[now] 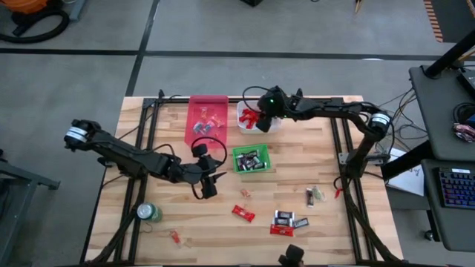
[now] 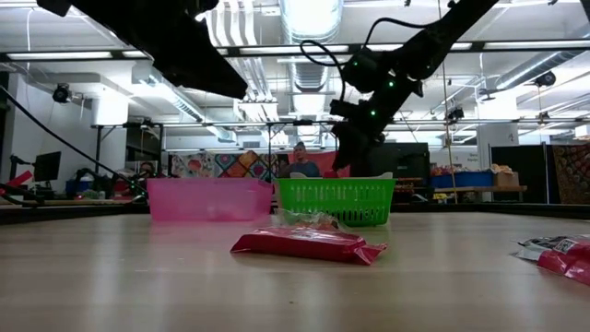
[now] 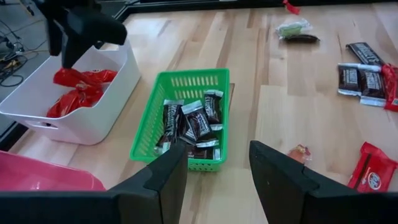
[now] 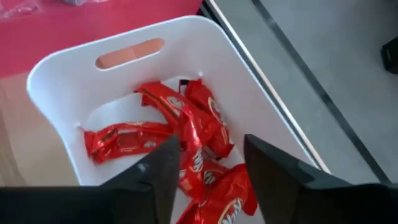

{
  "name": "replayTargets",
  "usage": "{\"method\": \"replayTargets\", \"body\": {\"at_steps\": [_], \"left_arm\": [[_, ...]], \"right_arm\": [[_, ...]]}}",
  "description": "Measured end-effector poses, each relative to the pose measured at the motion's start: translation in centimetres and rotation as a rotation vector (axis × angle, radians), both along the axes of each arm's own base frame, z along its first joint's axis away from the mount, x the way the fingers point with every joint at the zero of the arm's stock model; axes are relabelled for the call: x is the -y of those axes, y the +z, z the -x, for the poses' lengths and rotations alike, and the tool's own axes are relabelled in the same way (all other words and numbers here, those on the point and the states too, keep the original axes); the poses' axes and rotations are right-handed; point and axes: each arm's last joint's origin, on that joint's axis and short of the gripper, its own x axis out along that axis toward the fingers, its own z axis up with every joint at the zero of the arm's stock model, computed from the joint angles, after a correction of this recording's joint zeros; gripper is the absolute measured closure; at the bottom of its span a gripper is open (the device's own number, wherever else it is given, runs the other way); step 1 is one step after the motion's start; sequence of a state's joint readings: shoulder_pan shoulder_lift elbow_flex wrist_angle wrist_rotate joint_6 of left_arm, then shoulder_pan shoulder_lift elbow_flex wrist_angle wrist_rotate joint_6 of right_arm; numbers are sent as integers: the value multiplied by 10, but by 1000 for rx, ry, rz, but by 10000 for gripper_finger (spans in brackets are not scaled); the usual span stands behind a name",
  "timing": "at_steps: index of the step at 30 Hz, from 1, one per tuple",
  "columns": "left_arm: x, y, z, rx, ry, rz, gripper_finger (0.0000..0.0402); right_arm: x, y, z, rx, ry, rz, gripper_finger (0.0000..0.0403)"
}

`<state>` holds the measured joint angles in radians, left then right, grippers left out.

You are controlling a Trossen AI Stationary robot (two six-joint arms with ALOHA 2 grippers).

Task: Sort candy
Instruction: Put the red chocolate bar into the white bin, then put the orange candy into the red bin

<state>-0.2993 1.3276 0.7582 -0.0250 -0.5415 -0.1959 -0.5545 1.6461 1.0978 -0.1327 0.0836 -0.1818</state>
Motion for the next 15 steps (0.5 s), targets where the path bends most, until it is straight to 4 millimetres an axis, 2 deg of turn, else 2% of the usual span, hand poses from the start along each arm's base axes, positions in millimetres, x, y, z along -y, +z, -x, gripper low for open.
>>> {"method": "replayTargets", "body": {"at_steps": [7, 15], "left_arm": [[1, -4, -2, -13, 0, -3, 245], [2, -9, -8, -10, -7, -10, 245]], "right_arm": [[0, 14, -3, -14, 10, -23, 168], [-19, 43, 11, 9, 34, -69, 141]]}}
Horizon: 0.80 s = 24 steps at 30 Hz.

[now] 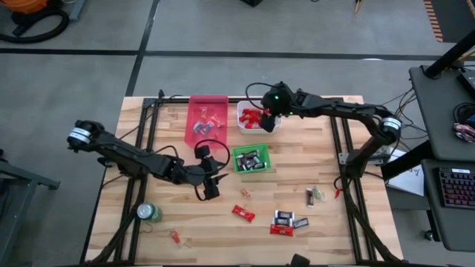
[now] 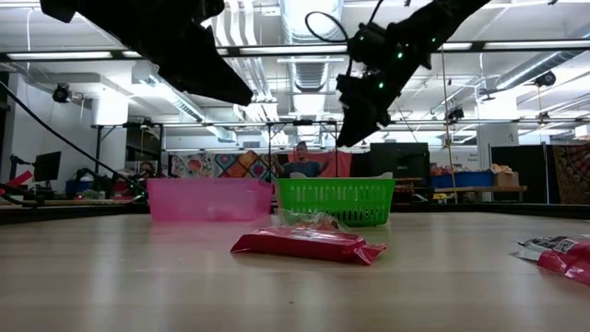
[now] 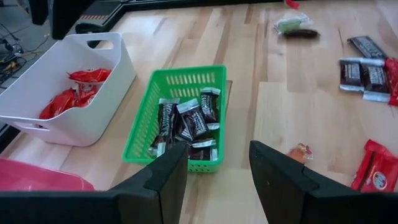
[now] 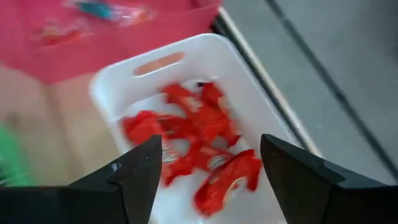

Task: Sort candy
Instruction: Put the orange candy into the red bin

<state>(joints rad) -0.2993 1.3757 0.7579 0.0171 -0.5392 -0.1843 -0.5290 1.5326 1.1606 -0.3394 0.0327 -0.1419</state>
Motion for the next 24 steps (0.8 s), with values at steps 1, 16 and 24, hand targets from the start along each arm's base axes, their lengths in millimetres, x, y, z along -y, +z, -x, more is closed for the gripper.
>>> {"method": "replayTargets", "body": {"at_steps": [1, 16, 24], "left_arm": [[0, -2, -1, -8, -4, -9, 245], [24, -46, -31, -48, -301, -45, 246], [33, -78, -57, -124, -331, -79, 246]], "right_arm": [[-3, 3, 2, 13, 11, -27, 141], [-94, 4, 32, 101, 206, -256, 144], [-144, 11, 34, 125, 344, -296, 143]]}}
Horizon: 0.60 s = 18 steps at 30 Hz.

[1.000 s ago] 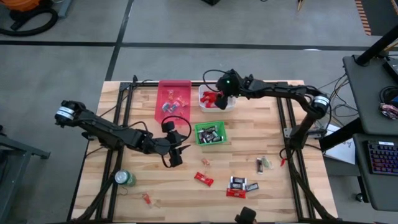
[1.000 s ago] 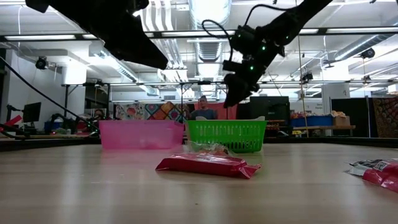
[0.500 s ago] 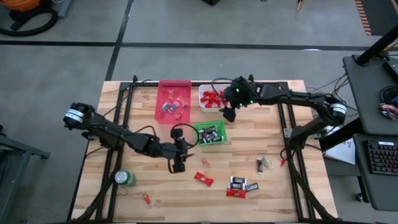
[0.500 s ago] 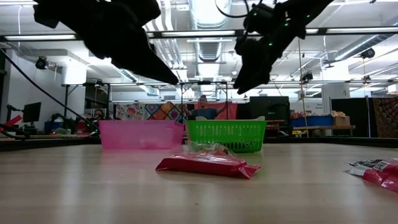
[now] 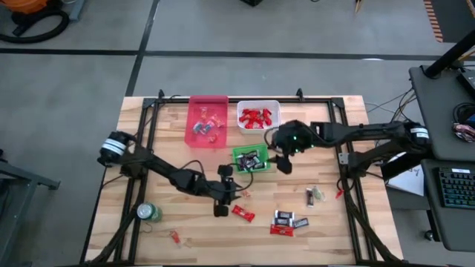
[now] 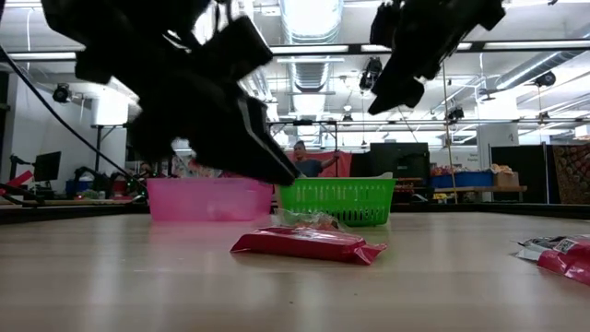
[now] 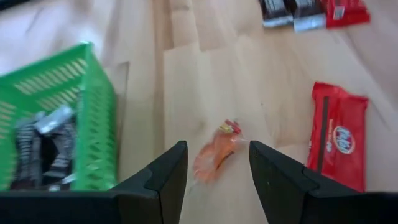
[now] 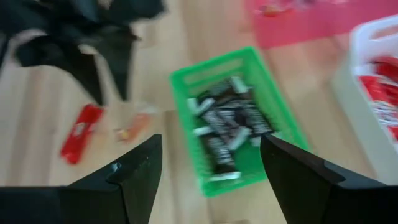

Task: Sort candy
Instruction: Put the orange candy into the red bin

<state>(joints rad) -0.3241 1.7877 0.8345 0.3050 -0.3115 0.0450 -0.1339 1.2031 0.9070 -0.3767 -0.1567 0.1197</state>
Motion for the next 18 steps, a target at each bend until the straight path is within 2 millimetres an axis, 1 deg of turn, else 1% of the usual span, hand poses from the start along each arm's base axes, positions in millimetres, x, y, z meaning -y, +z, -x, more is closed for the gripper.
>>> {"method": "replayTargets", "body": {"at_steps": [4, 7, 14, 18], "left_arm": [[3, -12, -10, -28, -12, -24, 246], [3, -20, -13, -44, -11, -29, 246], [-2, -30, -16, -49, 20, -10, 248], [-3, -36, -16, -65, 32, -11, 263]], "right_arm": [[-17, 0, -2, 0, 54, -7, 145], [-26, 0, -3, 1, 62, 9, 143], [-38, -1, -4, 5, 80, 11, 143], [-43, 0, -4, 9, 83, 22, 146]]}}
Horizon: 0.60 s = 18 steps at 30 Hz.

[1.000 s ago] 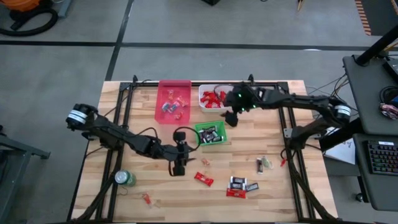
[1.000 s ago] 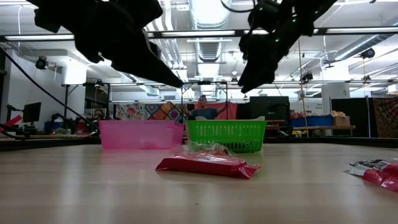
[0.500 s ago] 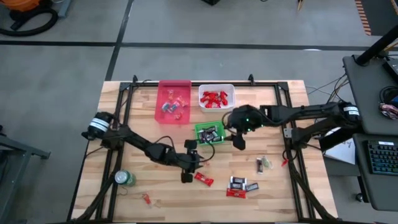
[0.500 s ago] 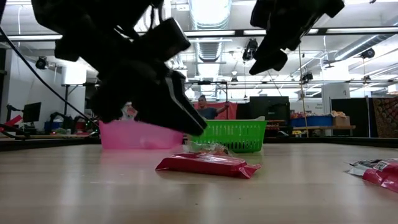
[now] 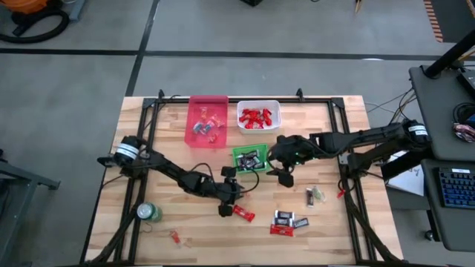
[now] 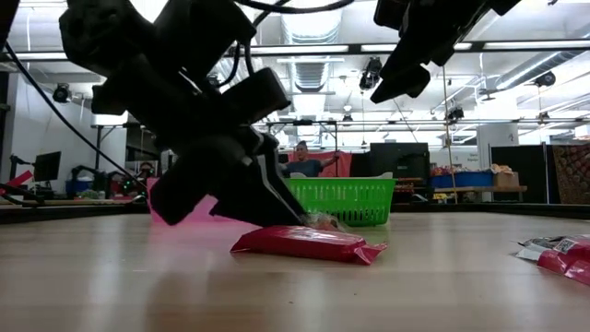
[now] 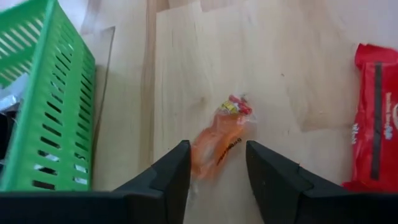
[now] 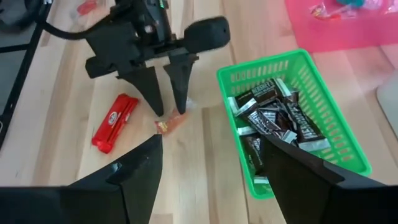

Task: Sort candy
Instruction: Put the orange candy into the red bin

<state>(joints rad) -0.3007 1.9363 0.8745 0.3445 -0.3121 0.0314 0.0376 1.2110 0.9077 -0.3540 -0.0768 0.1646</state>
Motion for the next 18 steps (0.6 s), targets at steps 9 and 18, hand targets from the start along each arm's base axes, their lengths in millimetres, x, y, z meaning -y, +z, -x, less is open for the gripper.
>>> {"method": "replayTargets", "body": {"at_steps": [9, 18], "left_arm": [[0, -1, 0, -6, 11, 7, 374], [1, 22, 9, -15, -3, 11, 400]], "right_arm": [[-9, 0, 0, 4, 11, 13, 147], [-17, -1, 0, 21, 20, -12, 151]]}}
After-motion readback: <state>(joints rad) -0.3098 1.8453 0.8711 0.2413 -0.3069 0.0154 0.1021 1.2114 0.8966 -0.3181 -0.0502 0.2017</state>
